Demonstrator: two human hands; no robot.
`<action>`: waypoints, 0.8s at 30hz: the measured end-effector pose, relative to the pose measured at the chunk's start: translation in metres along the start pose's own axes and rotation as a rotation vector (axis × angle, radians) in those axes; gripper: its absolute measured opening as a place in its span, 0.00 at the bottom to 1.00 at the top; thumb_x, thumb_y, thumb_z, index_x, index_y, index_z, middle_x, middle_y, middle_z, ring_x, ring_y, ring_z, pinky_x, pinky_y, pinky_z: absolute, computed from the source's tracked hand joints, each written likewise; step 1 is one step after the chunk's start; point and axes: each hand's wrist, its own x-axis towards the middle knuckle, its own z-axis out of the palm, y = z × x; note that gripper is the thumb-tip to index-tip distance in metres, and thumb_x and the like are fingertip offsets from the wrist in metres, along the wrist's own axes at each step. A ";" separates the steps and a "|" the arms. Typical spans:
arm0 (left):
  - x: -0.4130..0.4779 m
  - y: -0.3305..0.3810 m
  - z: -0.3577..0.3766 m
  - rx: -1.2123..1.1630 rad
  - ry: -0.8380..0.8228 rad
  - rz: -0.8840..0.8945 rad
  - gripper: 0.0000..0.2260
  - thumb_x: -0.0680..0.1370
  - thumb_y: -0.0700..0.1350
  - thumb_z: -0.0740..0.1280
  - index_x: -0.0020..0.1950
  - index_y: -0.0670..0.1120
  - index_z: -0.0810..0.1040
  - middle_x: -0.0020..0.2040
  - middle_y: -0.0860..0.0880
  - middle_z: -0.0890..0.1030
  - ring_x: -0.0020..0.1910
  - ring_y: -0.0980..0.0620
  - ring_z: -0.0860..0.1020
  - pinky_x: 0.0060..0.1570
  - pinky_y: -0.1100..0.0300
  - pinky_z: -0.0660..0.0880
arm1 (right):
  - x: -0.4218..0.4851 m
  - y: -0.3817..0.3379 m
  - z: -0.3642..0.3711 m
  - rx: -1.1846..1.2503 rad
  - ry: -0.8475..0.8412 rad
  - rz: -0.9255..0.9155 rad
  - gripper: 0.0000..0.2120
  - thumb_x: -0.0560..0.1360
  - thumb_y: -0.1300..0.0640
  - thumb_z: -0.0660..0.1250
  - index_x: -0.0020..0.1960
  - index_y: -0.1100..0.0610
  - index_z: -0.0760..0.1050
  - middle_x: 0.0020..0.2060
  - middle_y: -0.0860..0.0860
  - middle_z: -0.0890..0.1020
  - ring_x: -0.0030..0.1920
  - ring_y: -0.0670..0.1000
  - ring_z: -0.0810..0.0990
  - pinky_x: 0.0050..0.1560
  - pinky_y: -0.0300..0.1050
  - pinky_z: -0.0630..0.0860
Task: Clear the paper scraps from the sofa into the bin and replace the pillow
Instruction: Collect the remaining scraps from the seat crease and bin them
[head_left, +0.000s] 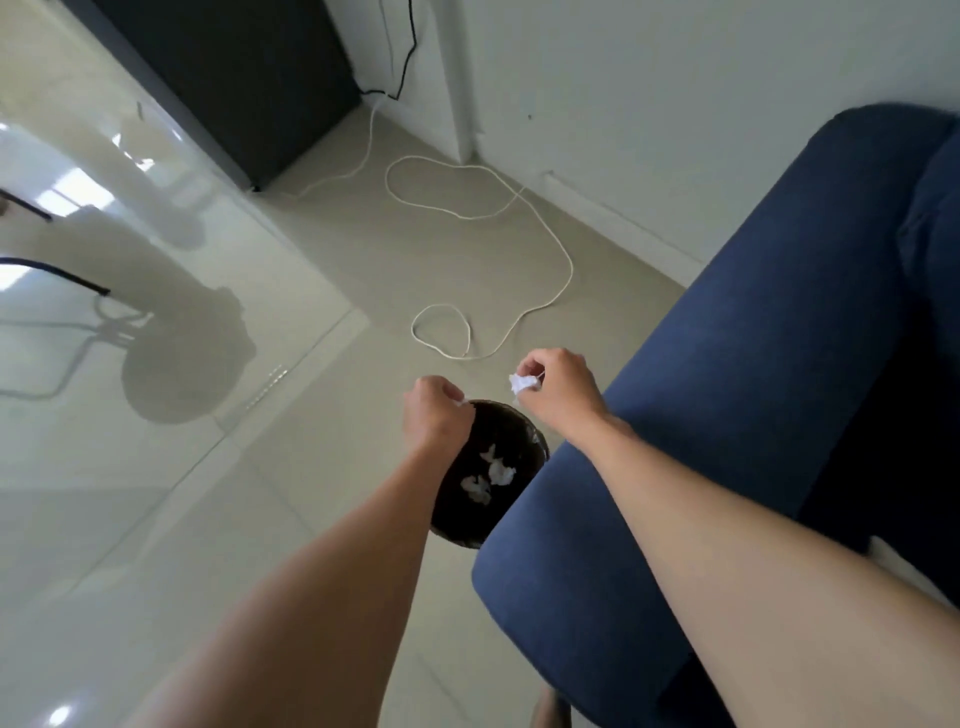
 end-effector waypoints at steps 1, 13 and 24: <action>0.003 -0.009 0.000 0.005 -0.006 -0.014 0.04 0.72 0.36 0.69 0.46 0.42 0.81 0.51 0.45 0.81 0.52 0.45 0.79 0.45 0.60 0.72 | 0.001 -0.001 0.008 -0.005 -0.029 0.009 0.05 0.73 0.63 0.67 0.48 0.60 0.80 0.48 0.55 0.83 0.47 0.55 0.80 0.45 0.42 0.75; -0.003 -0.019 0.010 0.263 -0.186 -0.041 0.14 0.77 0.48 0.64 0.51 0.38 0.79 0.53 0.39 0.81 0.52 0.39 0.78 0.43 0.55 0.72 | -0.016 0.019 0.013 -0.082 -0.207 0.121 0.20 0.77 0.65 0.58 0.68 0.62 0.70 0.63 0.60 0.77 0.38 0.53 0.77 0.44 0.48 0.79; -0.112 0.113 0.076 0.525 -0.216 0.336 0.19 0.79 0.52 0.60 0.66 0.45 0.74 0.62 0.45 0.78 0.59 0.42 0.78 0.51 0.54 0.72 | -0.076 0.098 -0.104 -0.021 0.086 0.233 0.22 0.78 0.59 0.61 0.71 0.58 0.67 0.72 0.53 0.68 0.72 0.56 0.67 0.67 0.51 0.68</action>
